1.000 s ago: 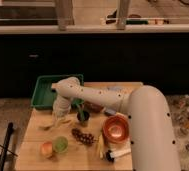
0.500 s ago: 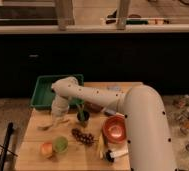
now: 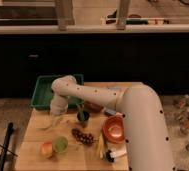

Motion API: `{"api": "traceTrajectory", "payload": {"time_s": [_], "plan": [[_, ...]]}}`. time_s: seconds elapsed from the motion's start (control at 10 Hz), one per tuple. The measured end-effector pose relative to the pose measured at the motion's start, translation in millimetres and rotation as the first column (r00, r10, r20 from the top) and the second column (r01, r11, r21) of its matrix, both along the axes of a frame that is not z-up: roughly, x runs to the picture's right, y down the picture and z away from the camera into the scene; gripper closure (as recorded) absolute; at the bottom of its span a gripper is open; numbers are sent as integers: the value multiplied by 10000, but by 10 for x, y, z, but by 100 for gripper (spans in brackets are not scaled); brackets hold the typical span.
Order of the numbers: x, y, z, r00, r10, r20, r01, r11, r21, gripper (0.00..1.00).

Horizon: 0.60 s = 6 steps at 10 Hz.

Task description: Place fork in table surface

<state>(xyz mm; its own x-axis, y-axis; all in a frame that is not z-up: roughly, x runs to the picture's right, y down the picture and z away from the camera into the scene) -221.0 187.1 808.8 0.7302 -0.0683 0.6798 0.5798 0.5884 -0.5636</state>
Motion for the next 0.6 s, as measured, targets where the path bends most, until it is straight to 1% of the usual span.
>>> {"api": "traceTrajectory", "payload": {"time_s": [0.3,0.6], "plan": [[-23,-46,-32,9999,-82,-74,81,10000,-45,20],[8,-185,-142,9998,-90,-176,89,10000,-30,20]]}}
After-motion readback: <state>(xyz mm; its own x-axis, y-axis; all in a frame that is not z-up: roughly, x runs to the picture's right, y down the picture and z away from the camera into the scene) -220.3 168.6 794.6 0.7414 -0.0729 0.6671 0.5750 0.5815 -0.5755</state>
